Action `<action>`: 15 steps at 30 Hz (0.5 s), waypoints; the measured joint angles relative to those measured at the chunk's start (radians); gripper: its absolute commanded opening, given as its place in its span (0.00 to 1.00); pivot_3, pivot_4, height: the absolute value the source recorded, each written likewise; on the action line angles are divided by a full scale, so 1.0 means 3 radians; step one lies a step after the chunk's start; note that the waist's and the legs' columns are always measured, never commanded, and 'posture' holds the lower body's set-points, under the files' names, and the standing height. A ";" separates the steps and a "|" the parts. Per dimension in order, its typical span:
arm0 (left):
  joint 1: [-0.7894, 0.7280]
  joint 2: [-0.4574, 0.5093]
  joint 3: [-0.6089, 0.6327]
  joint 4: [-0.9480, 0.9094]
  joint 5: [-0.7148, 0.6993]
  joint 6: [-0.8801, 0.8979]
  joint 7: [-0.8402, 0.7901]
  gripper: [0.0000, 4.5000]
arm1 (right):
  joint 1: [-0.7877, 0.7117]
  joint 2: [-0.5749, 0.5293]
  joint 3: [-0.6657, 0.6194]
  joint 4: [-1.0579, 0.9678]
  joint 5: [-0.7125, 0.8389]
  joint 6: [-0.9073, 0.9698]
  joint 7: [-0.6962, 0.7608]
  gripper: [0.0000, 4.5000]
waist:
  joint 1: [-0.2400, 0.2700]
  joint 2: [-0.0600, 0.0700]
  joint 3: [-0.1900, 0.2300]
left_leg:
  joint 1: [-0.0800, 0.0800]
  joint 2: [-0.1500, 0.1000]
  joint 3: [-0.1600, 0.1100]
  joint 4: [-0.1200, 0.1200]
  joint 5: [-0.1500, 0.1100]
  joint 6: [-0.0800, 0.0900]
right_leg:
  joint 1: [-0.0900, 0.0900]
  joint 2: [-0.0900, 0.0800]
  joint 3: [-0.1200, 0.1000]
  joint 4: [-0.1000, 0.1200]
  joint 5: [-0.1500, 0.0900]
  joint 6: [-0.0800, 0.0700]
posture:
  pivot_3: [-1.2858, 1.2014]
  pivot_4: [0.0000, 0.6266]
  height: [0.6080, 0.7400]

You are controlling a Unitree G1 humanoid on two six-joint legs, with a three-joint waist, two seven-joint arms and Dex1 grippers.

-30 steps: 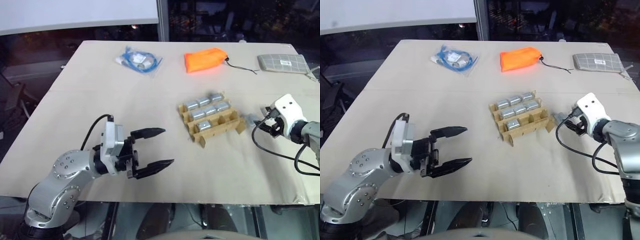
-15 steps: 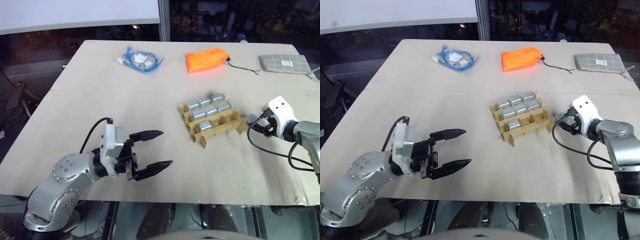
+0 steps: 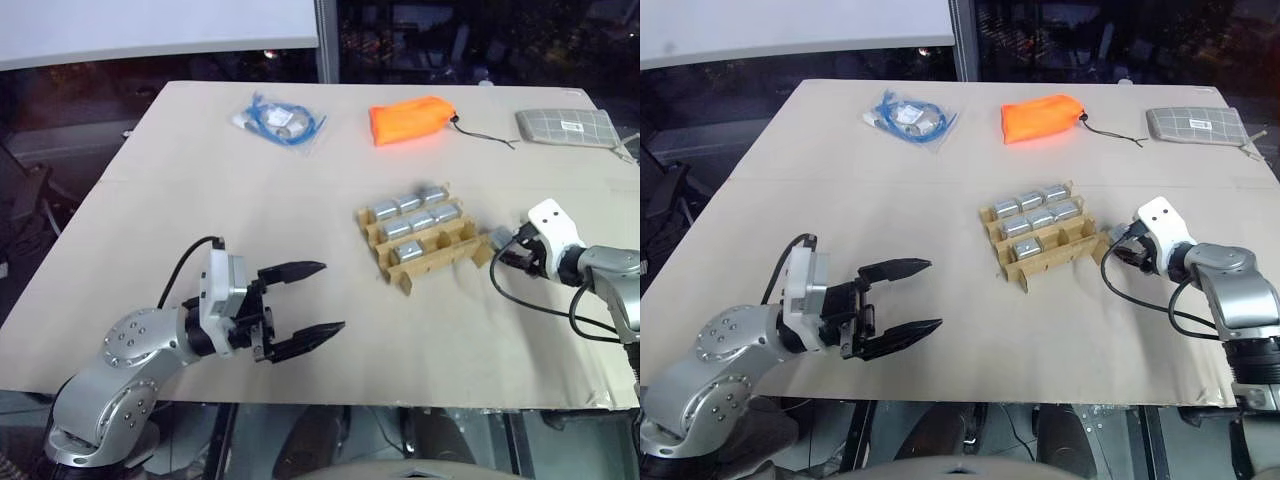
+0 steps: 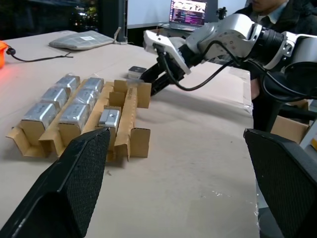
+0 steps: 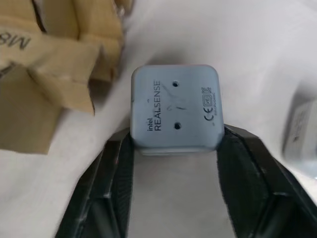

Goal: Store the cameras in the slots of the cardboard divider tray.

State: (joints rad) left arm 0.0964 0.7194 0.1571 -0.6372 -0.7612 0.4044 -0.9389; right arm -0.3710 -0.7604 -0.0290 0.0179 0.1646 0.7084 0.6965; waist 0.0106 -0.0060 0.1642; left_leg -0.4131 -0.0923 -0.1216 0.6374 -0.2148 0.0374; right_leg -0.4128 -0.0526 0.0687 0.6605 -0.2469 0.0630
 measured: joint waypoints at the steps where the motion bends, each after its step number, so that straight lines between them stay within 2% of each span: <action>1: -0.0017 -0.0009 0.0000 0.0003 0.0033 0.0000 0.0031 1.00 | 0.0008 0.0000 0.0000 0.0000 -0.0001 -0.0029 -0.0001 0.41 | 0.0000 0.0000 0.0000 | 0.0000 0.0000 0.0000 0.0000 0.0000 0.0000 | 0.0000 0.0000 0.0000 0.0000 0.0000 0.0000 | 0.52 0.24 1.00; 7: -0.0420 -0.0258 0.0027 0.0140 -0.0136 0.0318 0.0639 1.00 | 0.0241 -0.0107 -0.0065 -0.0084 -0.0062 -0.0486 0.0022 0.41 | 0.0010 0.0002 0.0001 | -0.0003 -0.0002 -0.0004 0.0002 0.0000 0.0000 | -0.0002 0.0000 -0.0003 0.0003 0.0000 0.0001 | 0.52 0.24 1.00; 9: -0.0672 -0.0275 0.0054 0.0210 -0.0540 0.0694 0.0995 1.00 | 0.0415 -0.0227 -0.0174 -0.0337 -0.0050 -0.0771 0.0141 0.41 | 0.0018 0.0004 0.0003 | -0.0005 -0.0002 -0.0008 0.0006 0.0000 0.0000 | -0.0003 0.0000 -0.0007 0.0005 0.0000 0.0001 | 0.52 0.24 1.00; 11: -0.1013 -0.0264 0.0075 0.0317 -0.1185 0.1172 0.1392 1.00 | 0.0463 -0.0328 -0.0327 -0.0965 0.0055 -0.1055 0.0305 0.41 | -0.0021 0.0003 0.0003 | -0.0002 0.0000 -0.0008 0.0006 0.0000 0.0000 | -0.0002 0.0003 -0.0006 0.0007 0.0000 0.0003 | 0.52 0.24 1.00; 15: -0.1300 -0.0285 -0.0049 0.0434 -0.1775 0.1620 0.1763 1.00 | 0.0424 -0.0267 -0.0271 -0.1745 0.0200 -0.1109 0.0338 0.41 | -0.0082 -0.0006 -0.0001 | -0.0001 0.0001 -0.0008 0.0006 0.0000 -0.0001 | 0.0000 0.0005 -0.0005 0.0007 0.0000 0.0002 | 0.52 0.24 1.00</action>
State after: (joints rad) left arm -0.2937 0.6340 0.1425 -0.5071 -1.2936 0.8903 -0.4100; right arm -0.2437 -0.8406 -0.1103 -0.5057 0.2246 0.3757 0.7978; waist -0.0140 -0.0077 0.1637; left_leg -0.4133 -0.0920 -0.1239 0.6393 -0.2147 0.0371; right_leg -0.4127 -0.0512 0.0674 0.6627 -0.2468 0.0637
